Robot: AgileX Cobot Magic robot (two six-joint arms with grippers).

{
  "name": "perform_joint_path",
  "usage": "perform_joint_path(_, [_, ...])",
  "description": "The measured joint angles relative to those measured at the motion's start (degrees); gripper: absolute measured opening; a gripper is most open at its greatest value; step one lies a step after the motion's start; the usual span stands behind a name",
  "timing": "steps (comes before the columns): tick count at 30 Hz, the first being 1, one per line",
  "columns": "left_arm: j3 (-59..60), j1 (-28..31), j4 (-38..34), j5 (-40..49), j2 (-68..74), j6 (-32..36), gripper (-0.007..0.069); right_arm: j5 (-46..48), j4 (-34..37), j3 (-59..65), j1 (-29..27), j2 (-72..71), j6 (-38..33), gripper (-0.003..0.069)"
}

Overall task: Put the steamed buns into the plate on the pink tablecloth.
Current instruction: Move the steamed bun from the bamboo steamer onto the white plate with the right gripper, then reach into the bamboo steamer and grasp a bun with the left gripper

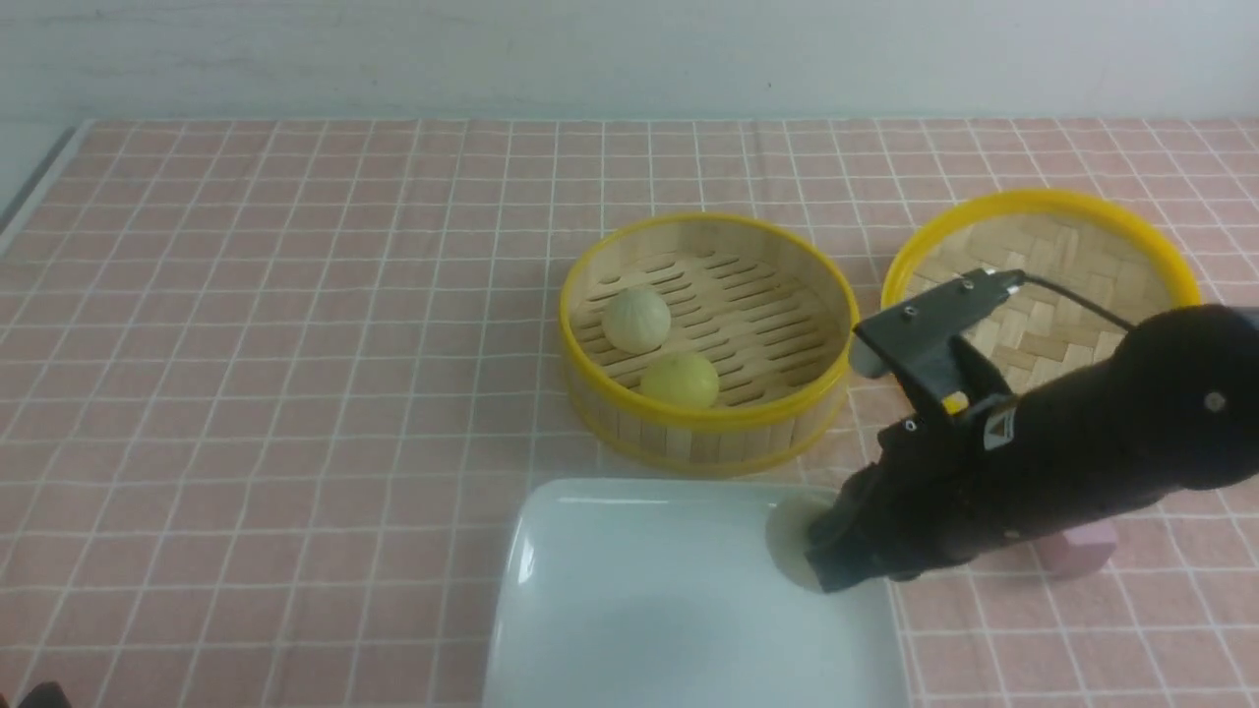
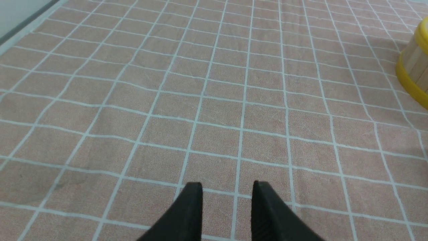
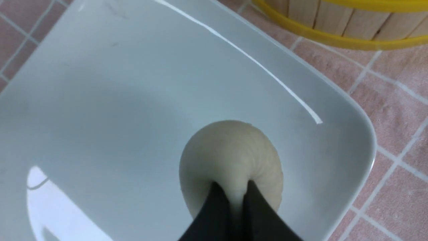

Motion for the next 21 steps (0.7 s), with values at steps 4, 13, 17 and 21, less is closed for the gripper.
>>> perform_joint_path(4, [0.0, 0.0, 0.01, 0.0, -0.01, 0.0, 0.024, -1.45, 0.92, 0.14, 0.05, 3.27, 0.37, 0.0026])
perform_joint_path(13, [0.0, 0.0, 0.27, 0.0, -0.01, 0.0, 0.024, -2.38, 3.95, 0.14, 0.25, 7.71, 4.52, 0.0251])
perform_joint_path(17, [0.0, 0.0, 0.41, 0.0, -0.01, 0.0, 0.024, 1.67, 3.49, -2.44, -0.84, 6.28, 4.31, 0.0414])
perform_joint_path(21, [0.0, 0.0, -1.03, 0.0, -0.01, 0.0, 0.024, 13.07, -0.23, -8.18, -4.45, 0.08, 3.68, 0.0435])
